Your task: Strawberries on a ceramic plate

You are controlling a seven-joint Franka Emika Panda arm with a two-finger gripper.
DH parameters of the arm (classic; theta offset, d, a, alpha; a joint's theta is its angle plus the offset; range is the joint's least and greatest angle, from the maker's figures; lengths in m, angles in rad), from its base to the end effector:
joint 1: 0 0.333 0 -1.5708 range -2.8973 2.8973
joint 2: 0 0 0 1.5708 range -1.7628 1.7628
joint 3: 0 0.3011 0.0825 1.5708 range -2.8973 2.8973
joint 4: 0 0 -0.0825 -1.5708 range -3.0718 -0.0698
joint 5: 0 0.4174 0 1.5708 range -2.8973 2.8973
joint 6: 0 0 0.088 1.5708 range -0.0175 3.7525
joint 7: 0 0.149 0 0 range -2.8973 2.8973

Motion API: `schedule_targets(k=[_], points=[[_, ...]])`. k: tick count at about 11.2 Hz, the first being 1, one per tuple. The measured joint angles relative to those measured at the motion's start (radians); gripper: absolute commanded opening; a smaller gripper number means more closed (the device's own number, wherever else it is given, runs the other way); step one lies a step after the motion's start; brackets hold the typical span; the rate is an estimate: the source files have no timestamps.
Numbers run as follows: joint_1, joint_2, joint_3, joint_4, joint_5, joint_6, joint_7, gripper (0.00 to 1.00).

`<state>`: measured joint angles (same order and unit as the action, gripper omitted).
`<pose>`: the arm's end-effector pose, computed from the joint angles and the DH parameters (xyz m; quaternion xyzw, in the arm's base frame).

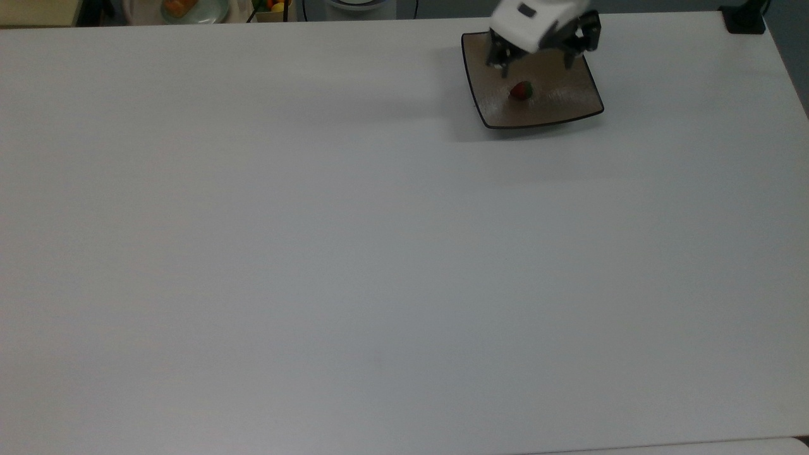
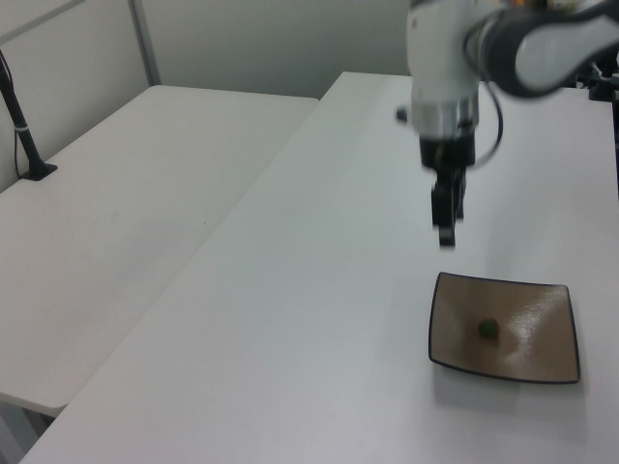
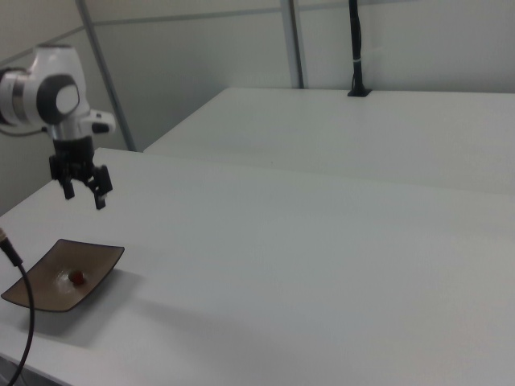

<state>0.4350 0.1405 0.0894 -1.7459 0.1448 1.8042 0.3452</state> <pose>0.5303 0.3257 0.4145 -0.9939 -0.0694 0.0690 0.0516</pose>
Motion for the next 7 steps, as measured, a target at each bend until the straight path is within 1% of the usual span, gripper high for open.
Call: schedule_targets(k=[1, 2, 3, 4, 6, 7], points=[[-0.032, -0.032, -0.004, 0.033, -0.010, -0.073, 0.012, 1.00], [-0.066, -0.060, -0.015, 0.086, -0.039, -0.166, 0.017, 1.00], [-0.078, -0.075, -0.031, 0.112, -0.063, -0.194, 0.019, 1.00], [-0.080, -0.091, -0.058, 0.124, -0.078, -0.203, 0.021, 1.00], [-0.092, -0.127, -0.112, 0.128, -0.085, -0.205, 0.012, 1.00], [-0.108, -0.142, -0.122, 0.126, -0.085, -0.207, -0.015, 1.00]])
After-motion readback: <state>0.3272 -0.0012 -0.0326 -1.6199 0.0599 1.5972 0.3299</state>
